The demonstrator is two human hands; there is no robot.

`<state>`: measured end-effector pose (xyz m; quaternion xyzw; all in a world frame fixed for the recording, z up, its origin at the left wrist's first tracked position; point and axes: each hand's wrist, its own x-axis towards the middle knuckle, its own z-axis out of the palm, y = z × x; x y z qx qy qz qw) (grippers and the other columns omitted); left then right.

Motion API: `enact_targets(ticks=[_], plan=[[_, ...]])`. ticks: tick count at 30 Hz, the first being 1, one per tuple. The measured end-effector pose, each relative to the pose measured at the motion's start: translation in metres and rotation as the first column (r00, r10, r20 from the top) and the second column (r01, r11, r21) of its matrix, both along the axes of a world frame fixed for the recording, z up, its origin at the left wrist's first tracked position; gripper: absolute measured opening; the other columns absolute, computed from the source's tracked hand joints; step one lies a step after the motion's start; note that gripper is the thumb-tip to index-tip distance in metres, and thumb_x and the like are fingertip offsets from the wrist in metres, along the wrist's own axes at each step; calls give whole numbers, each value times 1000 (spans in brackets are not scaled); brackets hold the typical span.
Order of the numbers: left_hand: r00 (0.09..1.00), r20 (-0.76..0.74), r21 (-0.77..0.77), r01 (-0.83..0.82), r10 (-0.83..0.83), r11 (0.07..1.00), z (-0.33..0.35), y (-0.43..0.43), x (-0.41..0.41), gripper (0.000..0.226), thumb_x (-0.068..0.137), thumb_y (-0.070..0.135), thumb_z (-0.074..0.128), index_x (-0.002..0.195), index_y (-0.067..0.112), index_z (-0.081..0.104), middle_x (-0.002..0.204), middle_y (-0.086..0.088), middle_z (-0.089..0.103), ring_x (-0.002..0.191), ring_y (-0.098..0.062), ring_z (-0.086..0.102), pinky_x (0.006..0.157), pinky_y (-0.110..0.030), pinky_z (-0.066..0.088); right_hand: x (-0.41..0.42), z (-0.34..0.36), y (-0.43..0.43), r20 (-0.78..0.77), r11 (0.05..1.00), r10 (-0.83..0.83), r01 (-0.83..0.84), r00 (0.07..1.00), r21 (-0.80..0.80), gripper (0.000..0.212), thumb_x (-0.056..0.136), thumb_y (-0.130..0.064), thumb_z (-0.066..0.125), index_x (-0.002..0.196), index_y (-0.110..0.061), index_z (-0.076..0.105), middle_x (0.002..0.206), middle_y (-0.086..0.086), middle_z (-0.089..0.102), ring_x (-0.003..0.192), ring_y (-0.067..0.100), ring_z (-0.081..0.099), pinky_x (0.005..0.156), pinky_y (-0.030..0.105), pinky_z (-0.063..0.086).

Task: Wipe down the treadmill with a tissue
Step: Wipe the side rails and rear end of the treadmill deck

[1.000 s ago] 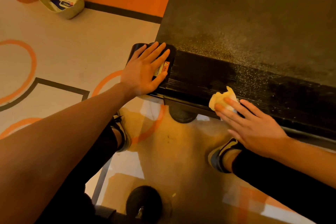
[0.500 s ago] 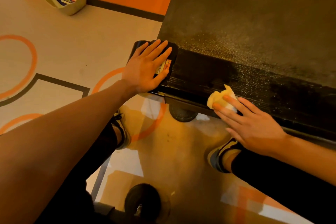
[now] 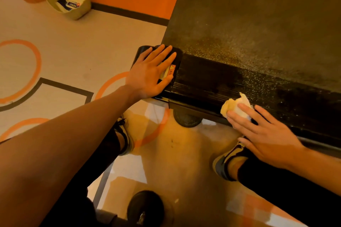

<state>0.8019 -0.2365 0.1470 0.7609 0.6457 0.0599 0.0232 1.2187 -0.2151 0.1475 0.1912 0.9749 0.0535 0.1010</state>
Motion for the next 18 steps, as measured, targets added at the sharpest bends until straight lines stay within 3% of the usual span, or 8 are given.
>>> enact_targets(ticks=[7,12,14,18], plan=[[1000,10,-13,7,-7,1000,2,1,1,67,105,52,28,163,19,30,170,-6,25,159,-25,16,129,-46,12,-155,-13,-27,-156,997,-66,57,986,-59,66,110,-50,25,166,-15,16,174,4,11,160,32,3,129,52,12],[1000,5,2,-7,7,1000,-1,1,0,67,105,53,29,163,19,31,170,-6,25,159,-25,18,128,-48,16,-85,-9,-33,-71,975,-209,202,975,-88,65,110,-49,19,166,-16,17,173,4,13,161,27,7,128,53,13],[1000,5,5,-1,1,1000,-3,1,-1,68,105,54,27,163,19,30,170,-5,24,159,-25,17,128,-48,16,-47,-3,-35,-54,934,-352,347,934,-91,66,110,-49,14,165,-12,20,173,6,15,160,26,11,128,52,12],[1000,7,-16,-14,15,1000,1,0,2,69,104,54,25,163,19,30,170,-6,24,159,-26,16,128,-49,16,-80,4,-56,-100,820,-557,527,825,-224,69,109,-53,9,166,-16,11,174,3,10,161,23,0,130,48,0]])
